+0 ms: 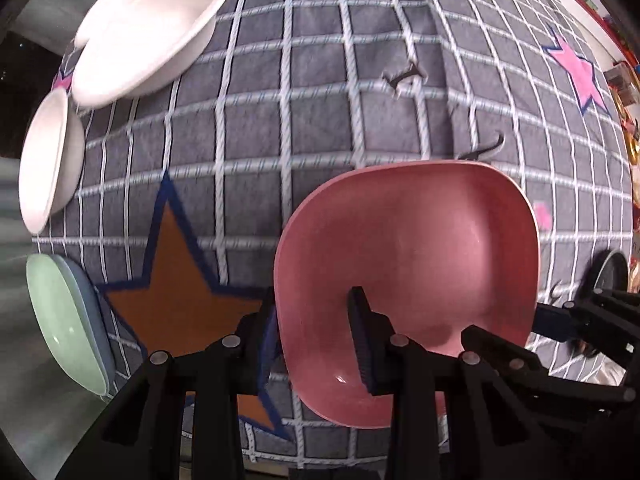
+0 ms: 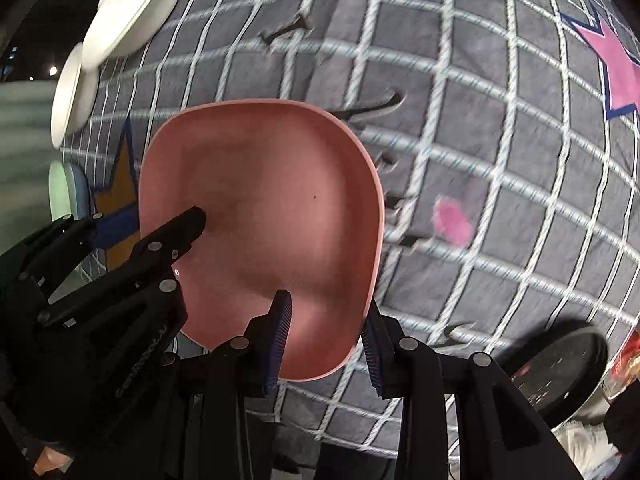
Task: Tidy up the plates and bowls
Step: 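Lower the pink plate onto the green plate and open the right gripper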
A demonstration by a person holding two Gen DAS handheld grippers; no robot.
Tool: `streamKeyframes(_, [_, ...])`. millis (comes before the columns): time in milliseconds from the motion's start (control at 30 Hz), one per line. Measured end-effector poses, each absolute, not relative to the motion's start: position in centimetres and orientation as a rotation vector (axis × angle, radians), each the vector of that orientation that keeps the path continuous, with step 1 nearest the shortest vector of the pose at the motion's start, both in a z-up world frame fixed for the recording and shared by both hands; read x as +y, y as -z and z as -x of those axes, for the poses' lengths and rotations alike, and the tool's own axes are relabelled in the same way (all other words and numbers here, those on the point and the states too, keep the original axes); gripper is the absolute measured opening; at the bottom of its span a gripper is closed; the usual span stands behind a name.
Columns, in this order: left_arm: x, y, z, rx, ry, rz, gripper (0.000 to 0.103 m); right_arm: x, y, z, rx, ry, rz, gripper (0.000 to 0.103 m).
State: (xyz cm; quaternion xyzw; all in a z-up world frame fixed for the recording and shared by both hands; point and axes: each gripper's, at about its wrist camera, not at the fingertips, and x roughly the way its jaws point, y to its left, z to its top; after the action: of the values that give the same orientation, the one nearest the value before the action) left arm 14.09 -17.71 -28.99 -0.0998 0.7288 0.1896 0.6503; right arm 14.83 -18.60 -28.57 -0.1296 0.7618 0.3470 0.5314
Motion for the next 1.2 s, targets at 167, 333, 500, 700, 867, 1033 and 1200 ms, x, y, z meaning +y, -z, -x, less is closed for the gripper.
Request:
streamKeyframes(167, [-18.0, 29.4, -11.9, 1.638, -0.356, 0.156, 0.037, -18.3, 28.7, -12.4, 1.825, -0.783, 0.285, 0.037])
streamKeyframes(333, [-15.8, 29.7, -10.1, 1.657, -0.252, 0.090, 0.036, -17.9, 28.7, -8.7, 1.848, -0.681, 0.220, 0.037])
streamKeyframes(500, [-12.4, 29.7, -7.0, 1.670, -0.195, 0.084, 0.035, -16.0, 28.2, -3.5, 1.876, -0.599, 0.153, 0.037])
streamKeyframes(700, [-7.5, 27.2, -4.6, 1.616, -0.249, 0.110, 0.035, -10.8, 24.9, -1.0, 1.841, -0.614, 0.184, 0.037])
streamKeyframes(867, [-1.9, 25.2, -1.3, 1.584, -0.365, 0.169, 0.035, -4.2, 21.8, 0.1, 1.792, -0.707, 0.230, 0.037])
streamKeyframes(1033, [5.6, 24.5, 1.5, 1.567, -0.473, 0.224, 0.035, 3.1, 20.0, 2.5, 1.764, -0.818, 0.267, 0.038])
streamKeyframes(1200, [9.4, 25.2, 2.8, 1.559, -0.548, 0.243, 0.035, 8.2, 19.0, 6.5, 1.769, -0.898, 0.294, 0.038])
